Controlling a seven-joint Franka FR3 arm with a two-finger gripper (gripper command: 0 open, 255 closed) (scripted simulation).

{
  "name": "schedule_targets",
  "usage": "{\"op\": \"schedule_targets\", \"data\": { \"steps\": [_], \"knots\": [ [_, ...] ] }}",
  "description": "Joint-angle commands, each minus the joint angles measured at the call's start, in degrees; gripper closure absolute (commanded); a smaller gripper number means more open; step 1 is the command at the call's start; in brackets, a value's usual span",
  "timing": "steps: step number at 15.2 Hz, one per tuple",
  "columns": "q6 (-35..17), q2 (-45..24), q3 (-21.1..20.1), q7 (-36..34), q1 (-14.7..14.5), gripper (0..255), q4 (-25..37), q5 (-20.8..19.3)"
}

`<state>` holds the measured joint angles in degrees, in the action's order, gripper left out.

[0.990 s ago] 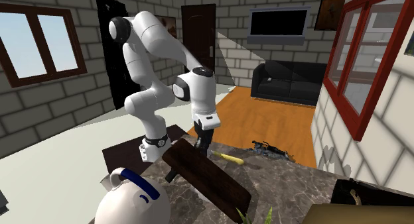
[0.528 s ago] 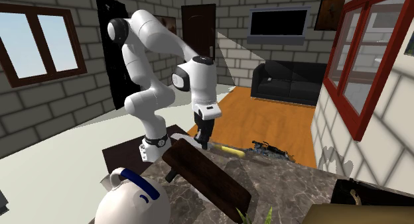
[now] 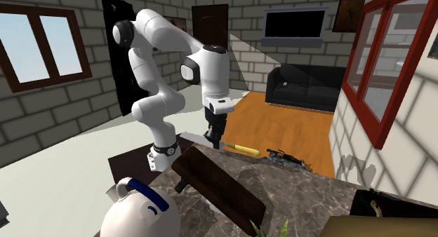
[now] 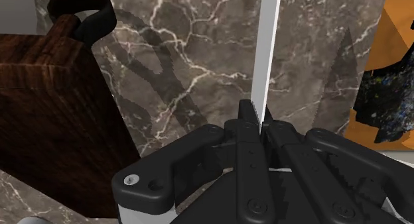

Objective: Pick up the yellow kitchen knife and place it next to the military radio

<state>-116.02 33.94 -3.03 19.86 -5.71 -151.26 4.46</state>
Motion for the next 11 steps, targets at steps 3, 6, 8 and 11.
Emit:
{"op": "schedule_targets", "data": {
  "steps": [3, 6, 8, 11],
  "knots": [
    [3.7, 1.1, 0.1, -0.1, 0.1, 255, 2.5, -0.2],
    [6.2, 1.7, 0.2, -0.2, 0.1, 255, 4.4, -0.3],
    [7.8, 2.0, 0.3, -0.3, 0.1, 255, 5.8, -0.3],
    [8.3, 0.0, -0.4, -1.1, -0.2, 255, 8.3, 0.0]
  ]
}}
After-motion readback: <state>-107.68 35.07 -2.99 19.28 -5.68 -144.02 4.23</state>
